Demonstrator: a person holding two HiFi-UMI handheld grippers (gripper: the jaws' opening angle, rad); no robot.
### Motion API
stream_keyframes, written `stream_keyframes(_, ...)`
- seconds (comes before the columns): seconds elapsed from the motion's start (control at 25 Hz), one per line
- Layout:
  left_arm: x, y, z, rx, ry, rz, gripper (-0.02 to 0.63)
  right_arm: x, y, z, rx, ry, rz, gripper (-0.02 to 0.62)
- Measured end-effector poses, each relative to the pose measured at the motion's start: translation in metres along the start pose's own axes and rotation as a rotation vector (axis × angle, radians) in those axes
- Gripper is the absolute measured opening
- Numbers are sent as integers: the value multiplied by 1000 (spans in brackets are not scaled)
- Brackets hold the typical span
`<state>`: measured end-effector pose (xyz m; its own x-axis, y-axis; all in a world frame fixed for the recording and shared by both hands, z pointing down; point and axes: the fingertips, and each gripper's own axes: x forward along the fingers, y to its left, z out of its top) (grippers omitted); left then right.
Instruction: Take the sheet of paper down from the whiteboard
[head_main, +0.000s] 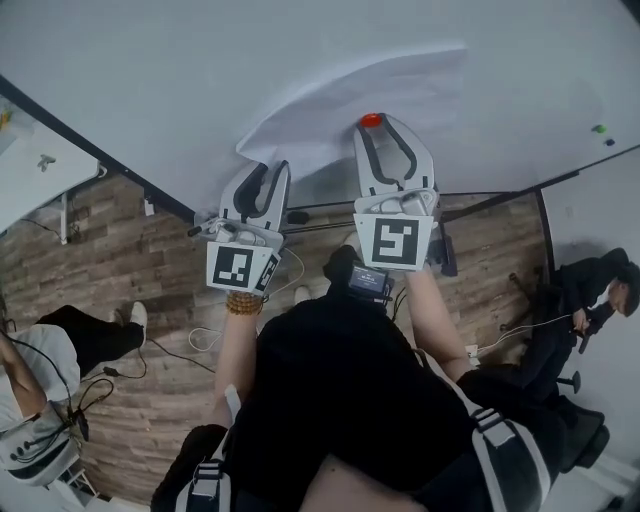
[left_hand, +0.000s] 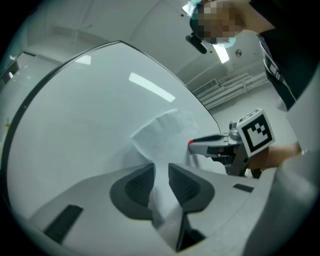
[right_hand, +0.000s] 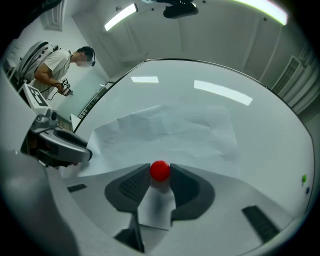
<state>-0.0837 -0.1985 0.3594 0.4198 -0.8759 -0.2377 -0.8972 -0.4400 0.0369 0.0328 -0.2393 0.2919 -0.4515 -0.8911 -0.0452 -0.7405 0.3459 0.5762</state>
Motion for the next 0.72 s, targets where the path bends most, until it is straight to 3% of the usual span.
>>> stream_keyframes(0.12,3,1,-15,-35,41,-6,98,0,1,-2,-5,12,8,120)
stream_keyframes(0.6,14,-2,-1,84,25,10,97,0,0,-2,-1,1,11,120)
stream_keyframes(0.72,11,-4,8,102,5,18,66,0,0,-2,-2,5,14,120)
